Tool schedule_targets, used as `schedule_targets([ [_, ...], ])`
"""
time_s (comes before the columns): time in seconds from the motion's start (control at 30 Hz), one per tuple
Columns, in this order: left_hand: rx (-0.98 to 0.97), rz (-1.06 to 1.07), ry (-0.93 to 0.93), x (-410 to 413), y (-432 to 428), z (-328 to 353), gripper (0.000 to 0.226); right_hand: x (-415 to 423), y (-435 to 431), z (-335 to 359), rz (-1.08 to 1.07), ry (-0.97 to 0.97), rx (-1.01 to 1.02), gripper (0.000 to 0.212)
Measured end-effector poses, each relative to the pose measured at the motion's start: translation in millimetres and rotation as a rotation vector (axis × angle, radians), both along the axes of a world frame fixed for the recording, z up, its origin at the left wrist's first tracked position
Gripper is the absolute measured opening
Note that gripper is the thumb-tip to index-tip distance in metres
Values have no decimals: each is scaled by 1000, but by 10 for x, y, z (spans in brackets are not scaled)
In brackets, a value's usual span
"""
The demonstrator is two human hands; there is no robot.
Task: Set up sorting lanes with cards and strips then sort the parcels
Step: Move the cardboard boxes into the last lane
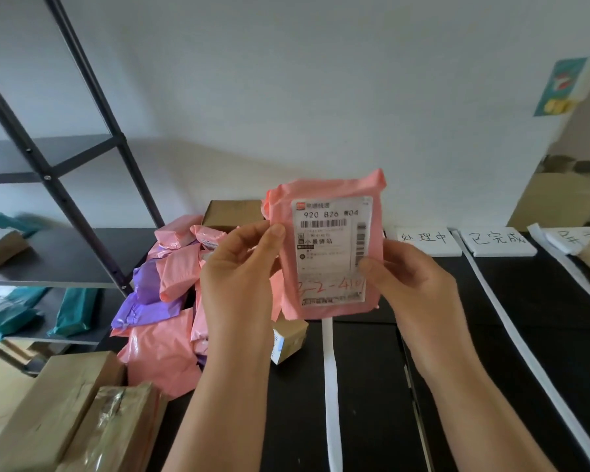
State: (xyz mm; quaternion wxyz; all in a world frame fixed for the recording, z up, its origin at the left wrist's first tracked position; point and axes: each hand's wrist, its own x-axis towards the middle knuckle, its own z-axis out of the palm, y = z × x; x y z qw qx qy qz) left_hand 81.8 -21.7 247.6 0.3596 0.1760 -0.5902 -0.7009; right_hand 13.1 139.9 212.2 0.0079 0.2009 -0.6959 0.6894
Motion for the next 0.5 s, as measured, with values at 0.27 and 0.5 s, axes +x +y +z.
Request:
schedule_targets([
  [0.27,-7,-58,-72,-24,20,-71,12,-9,76,-86,-113,-33,9,14],
  [0.5,-160,-214,-266,-51,133,-166,55,-72,138,-43,-230,-115,-86,8],
])
